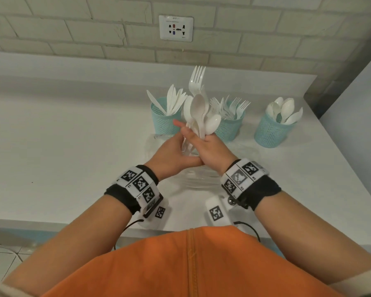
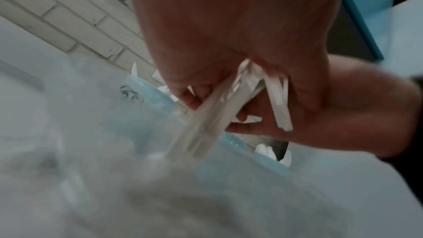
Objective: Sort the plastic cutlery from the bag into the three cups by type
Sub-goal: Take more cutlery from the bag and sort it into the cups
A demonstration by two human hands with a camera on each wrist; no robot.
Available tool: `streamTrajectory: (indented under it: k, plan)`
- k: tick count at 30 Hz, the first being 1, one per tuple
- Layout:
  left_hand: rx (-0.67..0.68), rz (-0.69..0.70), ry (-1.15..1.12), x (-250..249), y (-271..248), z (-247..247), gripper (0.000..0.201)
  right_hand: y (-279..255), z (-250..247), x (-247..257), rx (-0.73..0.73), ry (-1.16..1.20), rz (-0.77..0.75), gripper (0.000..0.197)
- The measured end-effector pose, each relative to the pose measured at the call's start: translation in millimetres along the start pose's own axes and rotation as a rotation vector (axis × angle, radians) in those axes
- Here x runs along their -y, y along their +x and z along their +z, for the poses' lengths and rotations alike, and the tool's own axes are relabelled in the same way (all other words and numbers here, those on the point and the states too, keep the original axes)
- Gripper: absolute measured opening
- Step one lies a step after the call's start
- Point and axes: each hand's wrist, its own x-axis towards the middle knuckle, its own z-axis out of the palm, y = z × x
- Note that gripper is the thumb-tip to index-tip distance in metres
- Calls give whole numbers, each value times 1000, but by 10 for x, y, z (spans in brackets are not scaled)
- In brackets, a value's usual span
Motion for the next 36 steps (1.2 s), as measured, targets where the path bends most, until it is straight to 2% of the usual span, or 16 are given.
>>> streamTrajectory:
  k: [2, 5, 8, 10, 14, 15, 17, 19, 20, 22, 24, 25, 27, 28, 32, 36]
  plan:
    - [-88, 48, -71, 76, 37, 39, 65, 18, 64, -55, -32, 26, 28, 41]
    - [-125, 83, -91, 149, 51, 50, 53, 30, 84, -104, -27, 46, 102, 51]
    - [-112, 79, -149, 189, 51, 89, 42, 22, 91, -139, 22, 97, 121, 48]
    - [-84, 53, -168, 188, 51, 117, 44, -1, 107, -149, 26, 129, 126, 46]
    - [-29, 73, -115, 252, 52, 143, 25, -19, 80, -115, -97, 152, 108, 42]
    - [-38, 64, -107, 280, 59, 138, 27, -13, 50, -94, -153, 171, 87, 46]
    - [-52, 52, -84, 335, 51, 118, 39, 11, -26, -28, -234, 239, 10, 68]
    - [-47, 52, -48, 384, 21, 109, 48, 33, -110, 133, -248, 260, -89, 86]
    - [-46, 48, -47, 405, 3, 109, 51, 41, -145, 234, -231, 242, -135, 87]
    - [-54, 13, -63, 420, -23, 118, 52, 79, -193, 404, -195, 155, -222, 66]
    - [-83, -14, -71, 434, -16, 119, 43, 122, -178, 475, -139, -2, -245, 34]
    - [-102, -19, -71, 435, -14, 111, 36, 144, -155, 449, -104, -85, -235, 29]
    - [-137, -39, -69, 431, -39, 87, 18, 163, -87, 329, -41, -203, -199, 28]
    - [-150, -53, -83, 446, -49, 78, 17, 159, -51, 280, -28, -228, -188, 26]
    - [-198, -99, -185, 469, -95, 39, 17, 174, 84, 196, -17, -248, -197, 24]
    - [-214, -78, -356, 417, -107, 1, 27, 213, 255, 88, 1, -423, -233, 22]
